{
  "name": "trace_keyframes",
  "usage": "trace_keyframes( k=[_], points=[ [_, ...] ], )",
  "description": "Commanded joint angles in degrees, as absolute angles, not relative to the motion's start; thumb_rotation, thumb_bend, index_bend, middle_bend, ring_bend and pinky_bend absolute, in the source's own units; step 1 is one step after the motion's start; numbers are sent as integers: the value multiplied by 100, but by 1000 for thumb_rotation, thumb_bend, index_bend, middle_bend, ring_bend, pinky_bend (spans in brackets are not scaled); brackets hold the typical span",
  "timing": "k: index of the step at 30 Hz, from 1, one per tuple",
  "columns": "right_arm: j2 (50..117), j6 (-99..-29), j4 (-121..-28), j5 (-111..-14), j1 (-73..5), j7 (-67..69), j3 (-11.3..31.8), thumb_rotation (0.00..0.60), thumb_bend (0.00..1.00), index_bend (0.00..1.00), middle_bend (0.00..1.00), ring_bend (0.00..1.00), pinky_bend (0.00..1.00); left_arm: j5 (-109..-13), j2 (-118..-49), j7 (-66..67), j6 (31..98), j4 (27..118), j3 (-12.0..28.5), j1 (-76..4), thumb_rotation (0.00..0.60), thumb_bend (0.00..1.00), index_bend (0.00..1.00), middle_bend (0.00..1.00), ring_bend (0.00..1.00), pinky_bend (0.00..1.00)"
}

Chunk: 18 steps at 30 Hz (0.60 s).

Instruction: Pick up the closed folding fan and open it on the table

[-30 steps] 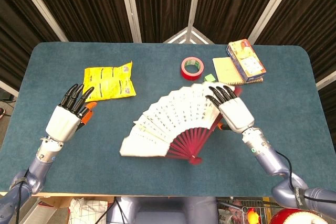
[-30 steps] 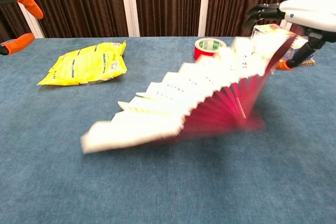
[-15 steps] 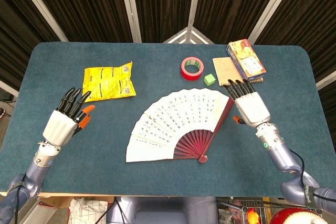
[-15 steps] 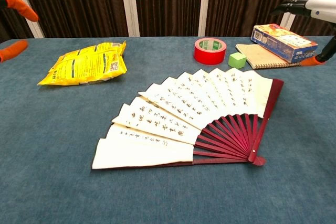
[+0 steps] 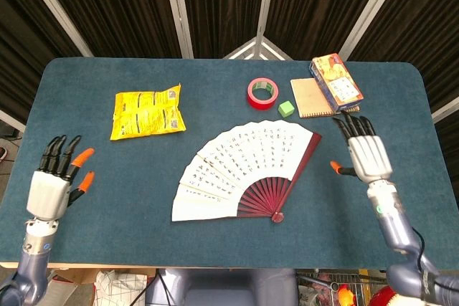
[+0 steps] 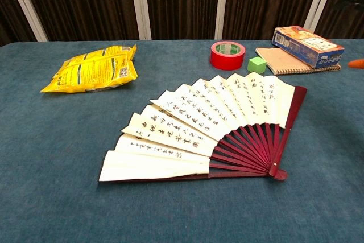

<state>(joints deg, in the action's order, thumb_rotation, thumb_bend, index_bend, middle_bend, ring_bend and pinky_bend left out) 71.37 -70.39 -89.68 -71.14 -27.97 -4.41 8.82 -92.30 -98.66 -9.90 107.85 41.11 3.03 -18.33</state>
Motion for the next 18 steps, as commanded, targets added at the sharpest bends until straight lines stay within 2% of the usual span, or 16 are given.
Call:
trace_keyframes(
  k=[1, 4, 6, 9, 18],
  points=[
    [7235, -7588, -9049, -7407, -2163, -116, 468, 600, 218, 57, 21, 66, 67, -8477, -8708, 53, 10140, 6235, 233, -1091, 600, 367, 204, 35, 0, 103],
    [7199, -7704, -8920, -7377, -1809, -273, 124, 600, 218, 1, 12, 34, 48, -7846, -8184, 825, 9821, 7347, 289, -810, 600, 292, 159, 6, 0, 102],
    [7252, -7911, -8783, -7249, -1565, -319, 76, 600, 219, 0, 5, 33, 48, -7440, -7789, 1155, 9671, 8231, 360, -664, 600, 246, 141, 2, 0, 79],
    [7281, -8106, -8633, -7213, -1383, -304, 120, 600, 218, 0, 0, 33, 48, -7036, -7298, 1402, 9459, 9092, 445, -558, 600, 221, 130, 0, 0, 50],
    [6979, -8904, -9042, -7643, -1011, -775, 179, 600, 218, 0, 0, 33, 48, -6811, -6793, 1458, 9311, 9669, 454, -339, 600, 220, 120, 0, 0, 46]
  ],
)
